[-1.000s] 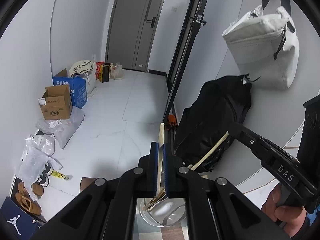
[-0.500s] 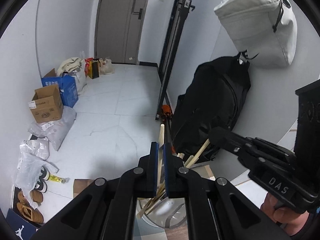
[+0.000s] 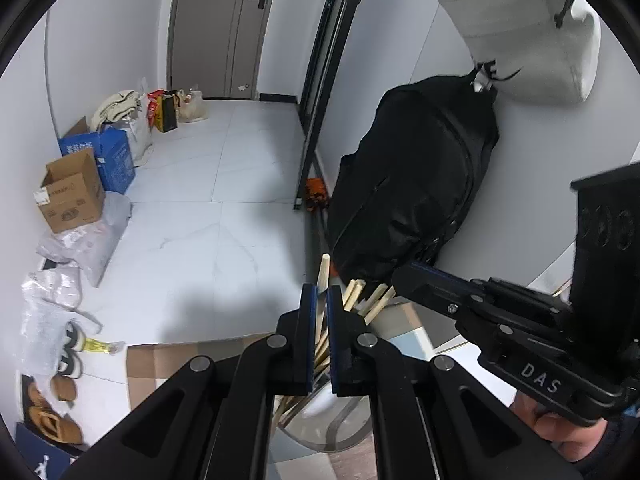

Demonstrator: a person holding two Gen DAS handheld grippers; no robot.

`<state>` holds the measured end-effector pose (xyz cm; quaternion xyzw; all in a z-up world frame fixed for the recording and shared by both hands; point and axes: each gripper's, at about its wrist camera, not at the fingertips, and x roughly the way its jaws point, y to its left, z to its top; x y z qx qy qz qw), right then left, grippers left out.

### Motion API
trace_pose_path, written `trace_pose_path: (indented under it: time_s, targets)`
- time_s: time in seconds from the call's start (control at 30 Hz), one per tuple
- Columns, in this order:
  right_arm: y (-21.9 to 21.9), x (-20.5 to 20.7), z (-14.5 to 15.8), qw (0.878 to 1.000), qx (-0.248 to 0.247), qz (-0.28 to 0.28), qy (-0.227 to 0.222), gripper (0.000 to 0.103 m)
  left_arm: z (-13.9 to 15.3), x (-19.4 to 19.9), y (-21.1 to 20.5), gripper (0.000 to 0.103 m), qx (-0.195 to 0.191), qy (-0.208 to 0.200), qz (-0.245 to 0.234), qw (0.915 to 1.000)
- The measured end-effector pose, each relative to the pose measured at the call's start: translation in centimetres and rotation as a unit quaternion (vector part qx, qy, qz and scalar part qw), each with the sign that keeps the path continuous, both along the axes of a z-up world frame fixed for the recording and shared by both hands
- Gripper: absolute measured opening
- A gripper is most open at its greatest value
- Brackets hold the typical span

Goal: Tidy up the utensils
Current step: 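Open both grippers and pull back from the white utensil holder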

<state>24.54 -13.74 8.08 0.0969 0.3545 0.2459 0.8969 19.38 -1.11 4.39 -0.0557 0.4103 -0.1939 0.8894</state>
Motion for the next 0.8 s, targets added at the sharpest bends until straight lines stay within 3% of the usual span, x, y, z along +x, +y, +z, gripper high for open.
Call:
trace_pose_path:
  time_s: [0.13, 0.2, 0.37, 0.5, 0.57, 0.63, 0.8]
  targets:
    - [-1.2, 0.0, -0.1, 1.000, 0.024, -0.012, 0.006, 0.008, 0.3, -0.2, 0.7, 0.001, -0.008, 0.005, 0.009, 0.9999]
    - [-1.9, -0.2, 0.0, 1.000, 0.022, -0.022, 0.003, 0.016, 0.4, -0.3, 0.7, 0.004, -0.006, 0.007, 0.010, 0.9999]
    - [-3.0, -1.0, 0.4, 0.999, 0.042, -0.035, 0.002, 0.026, 0.7, -1.0, 1.2, 0.042, -0.013, 0.004, 0.024, 0.9996]
    - [-3.7, -2.4, 0.8, 0.998, 0.041, -0.047, -0.002, 0.042, 1.5, -2.0, 1.5, 0.044, -0.008, -0.008, 0.038, 0.9992]
    - [-4.0, -3.4, 1.1, 0.998, 0.035, -0.054, -0.009, 0.050, 2.1, -2.9, 1.5, 0.051, 0.001, -0.018, 0.047, 0.9987]
    - [-4.1, -4.4, 1.2, 0.998, 0.018, -0.059, -0.019, 0.051, 2.7, -4.0, 1.6, 0.062, 0.008, -0.030, 0.062, 0.9976]
    - [-4.8, -6.6, 1.8, 0.997, 0.015, -0.069, -0.029, 0.052, 4.4, -6.8, 2.0, 0.066, 0.019, -0.072, 0.092, 0.9929]
